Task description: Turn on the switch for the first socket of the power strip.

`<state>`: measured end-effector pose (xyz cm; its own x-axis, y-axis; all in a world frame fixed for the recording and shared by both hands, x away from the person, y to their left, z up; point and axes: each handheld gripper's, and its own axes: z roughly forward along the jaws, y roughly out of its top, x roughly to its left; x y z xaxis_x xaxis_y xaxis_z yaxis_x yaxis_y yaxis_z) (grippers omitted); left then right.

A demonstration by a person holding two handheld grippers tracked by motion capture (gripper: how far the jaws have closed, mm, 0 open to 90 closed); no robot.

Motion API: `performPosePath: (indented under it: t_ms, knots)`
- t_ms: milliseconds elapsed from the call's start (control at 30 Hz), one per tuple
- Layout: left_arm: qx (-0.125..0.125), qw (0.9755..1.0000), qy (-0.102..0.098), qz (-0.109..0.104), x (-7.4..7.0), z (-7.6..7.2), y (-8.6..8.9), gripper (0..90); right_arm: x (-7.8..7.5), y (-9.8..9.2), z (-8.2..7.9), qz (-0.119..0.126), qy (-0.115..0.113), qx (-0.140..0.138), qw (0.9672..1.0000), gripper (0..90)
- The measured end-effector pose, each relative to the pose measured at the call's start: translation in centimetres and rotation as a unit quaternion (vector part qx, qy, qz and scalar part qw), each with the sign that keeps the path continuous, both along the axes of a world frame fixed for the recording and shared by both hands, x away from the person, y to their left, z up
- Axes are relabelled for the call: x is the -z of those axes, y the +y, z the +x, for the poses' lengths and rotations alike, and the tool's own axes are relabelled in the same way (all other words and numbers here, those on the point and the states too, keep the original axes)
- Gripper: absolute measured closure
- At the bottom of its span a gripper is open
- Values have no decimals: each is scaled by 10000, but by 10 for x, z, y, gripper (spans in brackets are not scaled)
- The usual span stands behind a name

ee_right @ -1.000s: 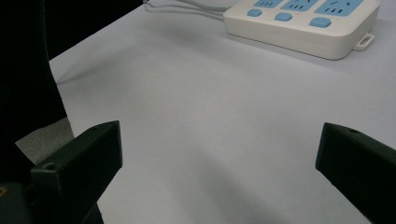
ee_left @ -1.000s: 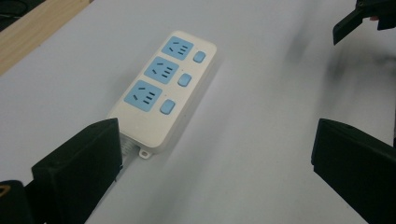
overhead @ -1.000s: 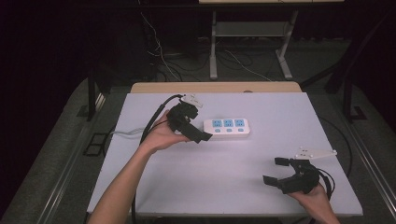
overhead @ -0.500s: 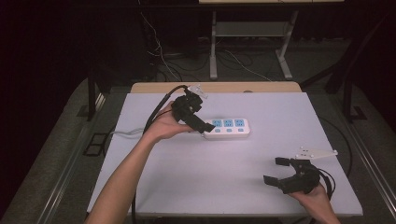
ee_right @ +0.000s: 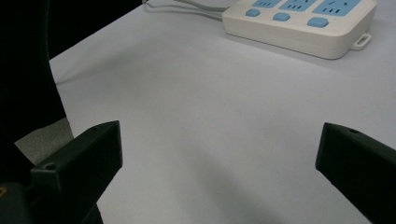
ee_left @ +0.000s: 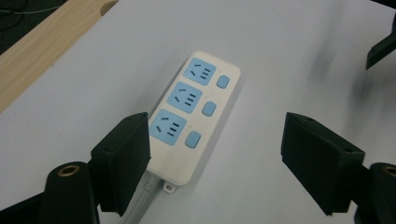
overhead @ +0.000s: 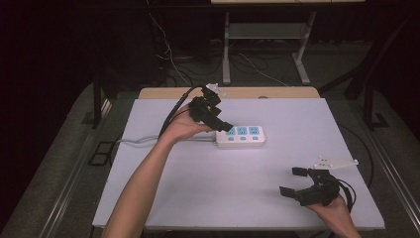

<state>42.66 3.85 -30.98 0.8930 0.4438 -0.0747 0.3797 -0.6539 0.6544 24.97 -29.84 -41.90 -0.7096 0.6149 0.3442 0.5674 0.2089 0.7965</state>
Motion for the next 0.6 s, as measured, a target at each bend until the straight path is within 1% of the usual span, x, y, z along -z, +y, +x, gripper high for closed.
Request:
performPosePath:
  t_ms: [233, 267, 300, 400, 500, 600]
  knots:
    - [-20, 10000, 94, 11, 10, 9, -4, 324, 0, 0, 0, -11, -7, -11, 10000, 1]
    - [-1, 10000, 78, 35, 11, 11, -4, 339, 0, 0, 0, -14, -7, -12, 10000, 1]
    - [-14, 10000, 82, 38, 12, 12, -4, 353, 0, 0, 0, -12, -5, -10, 10000, 1]
    - [-77, 10000, 9, 32, 14, 13, -4, 408, 0, 0, 0, -11, -7, -15, 10000, 1]
    - [-108, 9999, 2, 3, 17, 15, -4, 479, -1, 0, -1, -4, -44, 12, 10000, 1]
    - [-89, 9999, 10, 59, 20, 17, -5, 545, -1, -1, -1, 10, -41, 11, 10000, 1]
